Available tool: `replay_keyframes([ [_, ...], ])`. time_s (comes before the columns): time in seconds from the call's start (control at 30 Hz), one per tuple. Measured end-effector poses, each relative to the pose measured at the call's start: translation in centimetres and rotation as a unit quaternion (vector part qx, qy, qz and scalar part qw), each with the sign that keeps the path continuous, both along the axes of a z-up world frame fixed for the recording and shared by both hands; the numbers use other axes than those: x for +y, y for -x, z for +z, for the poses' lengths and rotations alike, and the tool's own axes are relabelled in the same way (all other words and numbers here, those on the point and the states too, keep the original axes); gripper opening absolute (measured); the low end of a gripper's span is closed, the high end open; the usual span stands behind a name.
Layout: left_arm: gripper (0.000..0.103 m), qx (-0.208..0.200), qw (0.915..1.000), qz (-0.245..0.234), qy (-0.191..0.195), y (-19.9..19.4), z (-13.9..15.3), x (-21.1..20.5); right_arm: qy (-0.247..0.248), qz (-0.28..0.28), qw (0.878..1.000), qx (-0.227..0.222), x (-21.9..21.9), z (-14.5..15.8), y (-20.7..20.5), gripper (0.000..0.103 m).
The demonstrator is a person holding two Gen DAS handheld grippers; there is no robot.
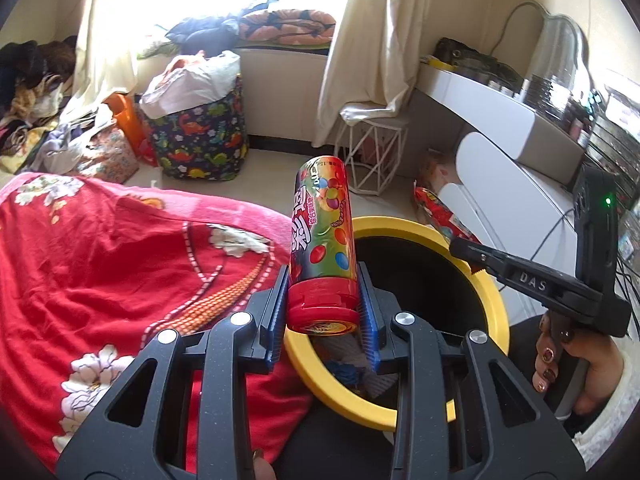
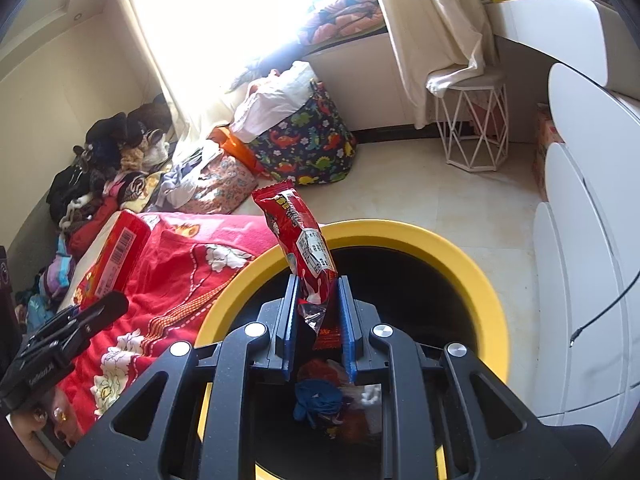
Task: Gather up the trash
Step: 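Carry the candy tube and red wrapper over the yellow bin and open both tools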
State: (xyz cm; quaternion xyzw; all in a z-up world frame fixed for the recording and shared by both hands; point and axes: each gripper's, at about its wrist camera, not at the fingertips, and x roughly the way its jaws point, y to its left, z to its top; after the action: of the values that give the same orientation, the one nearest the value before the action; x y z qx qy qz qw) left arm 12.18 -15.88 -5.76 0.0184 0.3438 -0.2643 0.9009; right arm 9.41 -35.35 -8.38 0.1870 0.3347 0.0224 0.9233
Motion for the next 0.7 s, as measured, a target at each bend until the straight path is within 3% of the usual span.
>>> replay_keyframes([
  [0.7,0.025,0.009,0.9975,-0.062,-0.031,1.8,-1.4,-4.6,-0.019,-0.044,0.999,0.013,-3.6,-0.4,1.7,0.021],
])
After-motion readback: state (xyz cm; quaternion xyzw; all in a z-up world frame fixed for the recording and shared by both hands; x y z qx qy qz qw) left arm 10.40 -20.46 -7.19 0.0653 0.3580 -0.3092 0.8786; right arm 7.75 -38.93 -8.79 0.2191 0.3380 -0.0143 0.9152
